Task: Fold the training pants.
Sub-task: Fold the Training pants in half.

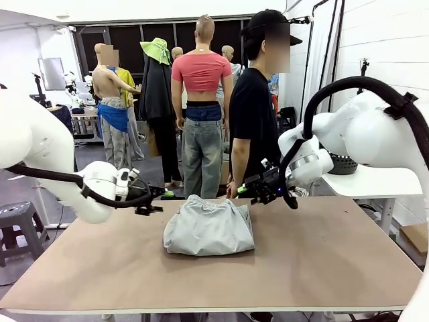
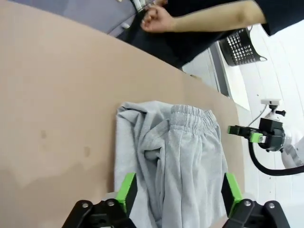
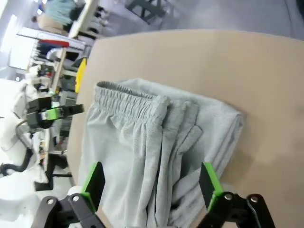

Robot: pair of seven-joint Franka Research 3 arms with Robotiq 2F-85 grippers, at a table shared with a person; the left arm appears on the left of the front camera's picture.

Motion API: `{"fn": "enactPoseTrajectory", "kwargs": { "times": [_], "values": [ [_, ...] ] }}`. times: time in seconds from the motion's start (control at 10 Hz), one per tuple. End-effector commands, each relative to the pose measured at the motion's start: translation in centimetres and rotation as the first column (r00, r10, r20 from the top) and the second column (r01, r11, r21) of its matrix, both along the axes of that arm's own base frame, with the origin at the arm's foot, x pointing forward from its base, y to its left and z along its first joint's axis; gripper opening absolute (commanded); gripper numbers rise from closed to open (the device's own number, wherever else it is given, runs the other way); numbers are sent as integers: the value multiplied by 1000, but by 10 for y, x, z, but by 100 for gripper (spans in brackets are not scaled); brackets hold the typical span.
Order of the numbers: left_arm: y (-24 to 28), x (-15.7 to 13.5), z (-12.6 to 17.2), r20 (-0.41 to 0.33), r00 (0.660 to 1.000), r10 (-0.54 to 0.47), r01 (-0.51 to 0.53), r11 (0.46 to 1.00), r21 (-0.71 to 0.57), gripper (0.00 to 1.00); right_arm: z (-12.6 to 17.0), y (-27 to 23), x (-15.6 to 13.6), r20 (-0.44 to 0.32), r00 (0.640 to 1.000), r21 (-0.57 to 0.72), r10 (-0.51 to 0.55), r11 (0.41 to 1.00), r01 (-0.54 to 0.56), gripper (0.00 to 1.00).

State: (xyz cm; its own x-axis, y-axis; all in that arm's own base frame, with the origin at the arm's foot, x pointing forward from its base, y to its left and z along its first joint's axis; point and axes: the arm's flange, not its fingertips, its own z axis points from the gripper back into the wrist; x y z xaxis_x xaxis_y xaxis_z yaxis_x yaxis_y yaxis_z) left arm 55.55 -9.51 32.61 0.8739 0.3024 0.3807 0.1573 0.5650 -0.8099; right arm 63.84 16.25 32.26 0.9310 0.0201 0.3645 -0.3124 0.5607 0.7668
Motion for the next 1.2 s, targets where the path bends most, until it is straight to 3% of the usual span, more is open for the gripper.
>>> {"fn": "enactPoseTrajectory", "kwargs": {
  "times": [0.0, 0.1, 0.2, 1.1],
  "values": [
    [17, -27, 26, 4, 999, 38, -38, 998, 43, 100, 29, -10, -19, 20, 1000, -68, -22, 997, 23, 100],
    [22, -34, 30, 28, 999, 21, -22, 999, 34, 100, 35, -7, -21, 28, 1000, -70, 1, 998, 1, 100],
    [14, -11, 14, 16, 1000, 25, -25, 1000, 19, 100, 20, -9, -4, 24, 1000, -29, -7, 1000, 8, 100],
    [14, -11, 14, 16, 1000, 25, -25, 1000, 19, 100, 20, -9, -4, 24, 1000, -29, -7, 1000, 8, 100]
  ]
}}
